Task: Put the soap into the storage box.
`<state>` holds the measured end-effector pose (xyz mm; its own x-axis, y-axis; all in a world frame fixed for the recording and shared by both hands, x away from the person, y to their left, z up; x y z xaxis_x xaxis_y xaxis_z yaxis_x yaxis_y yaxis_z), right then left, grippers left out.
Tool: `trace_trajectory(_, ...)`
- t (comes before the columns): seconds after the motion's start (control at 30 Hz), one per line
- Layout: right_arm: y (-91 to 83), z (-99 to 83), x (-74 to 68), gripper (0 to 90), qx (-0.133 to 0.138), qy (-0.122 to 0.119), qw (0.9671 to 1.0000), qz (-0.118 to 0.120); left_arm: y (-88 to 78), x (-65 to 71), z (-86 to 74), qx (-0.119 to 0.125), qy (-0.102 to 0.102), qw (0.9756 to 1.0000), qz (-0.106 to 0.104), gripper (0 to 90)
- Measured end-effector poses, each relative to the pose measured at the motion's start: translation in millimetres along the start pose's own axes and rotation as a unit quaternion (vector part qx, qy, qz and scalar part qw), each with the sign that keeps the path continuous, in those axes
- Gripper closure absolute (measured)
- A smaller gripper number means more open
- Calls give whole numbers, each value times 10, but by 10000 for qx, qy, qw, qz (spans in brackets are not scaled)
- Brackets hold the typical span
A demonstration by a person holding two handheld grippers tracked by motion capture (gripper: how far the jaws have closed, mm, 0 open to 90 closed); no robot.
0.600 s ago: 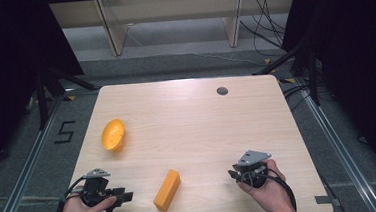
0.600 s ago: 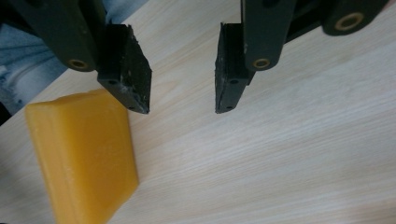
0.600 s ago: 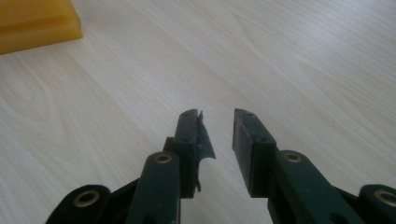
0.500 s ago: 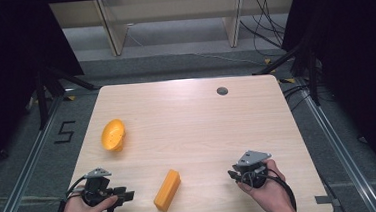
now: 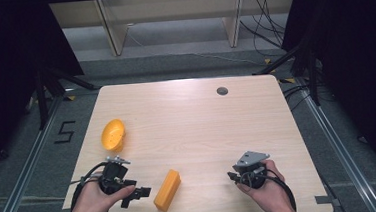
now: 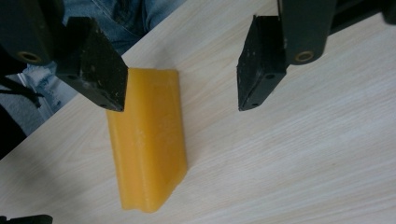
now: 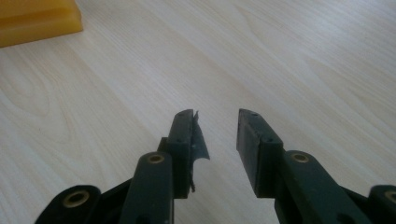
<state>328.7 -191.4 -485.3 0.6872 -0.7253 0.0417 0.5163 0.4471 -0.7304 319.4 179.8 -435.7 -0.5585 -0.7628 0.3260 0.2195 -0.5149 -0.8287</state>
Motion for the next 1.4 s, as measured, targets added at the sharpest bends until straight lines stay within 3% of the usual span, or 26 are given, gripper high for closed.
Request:
trace_trajectory(0.23, 3, -6, -11, 659, -91, 127, 9999, 31, 110, 185, 205, -243, -19, 9996, -119, 309)
trace_trajectory(0.47, 7, -10, -8, 654, -86, 67, 9999, 27, 230, 264, 334, -379, 31, 9993, 45, 306)
trace_trajectory(0.83, 28, -14, -7, 636, 30, 108, 9999, -26, 378, 329, 397, -555, -51, 9984, 41, 301)
trace_trajectory(1.4, 11, -11, 3, 615, -82, 109, 9999, 30, 522, 410, 487, -800, 122, 9967, 81, 304)
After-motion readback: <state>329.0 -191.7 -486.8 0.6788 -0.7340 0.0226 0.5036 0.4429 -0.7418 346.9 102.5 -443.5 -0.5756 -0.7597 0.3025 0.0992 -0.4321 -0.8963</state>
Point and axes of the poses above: each handheld gripper's, and its own axes: y roughly forward along the jaws, z roughly out of its top, x roughly to its right, the point moved 2 cm from there along y, roughly forward along the jaws, and after that the axes turned 2 degrees about x, right-handed, at the moved point
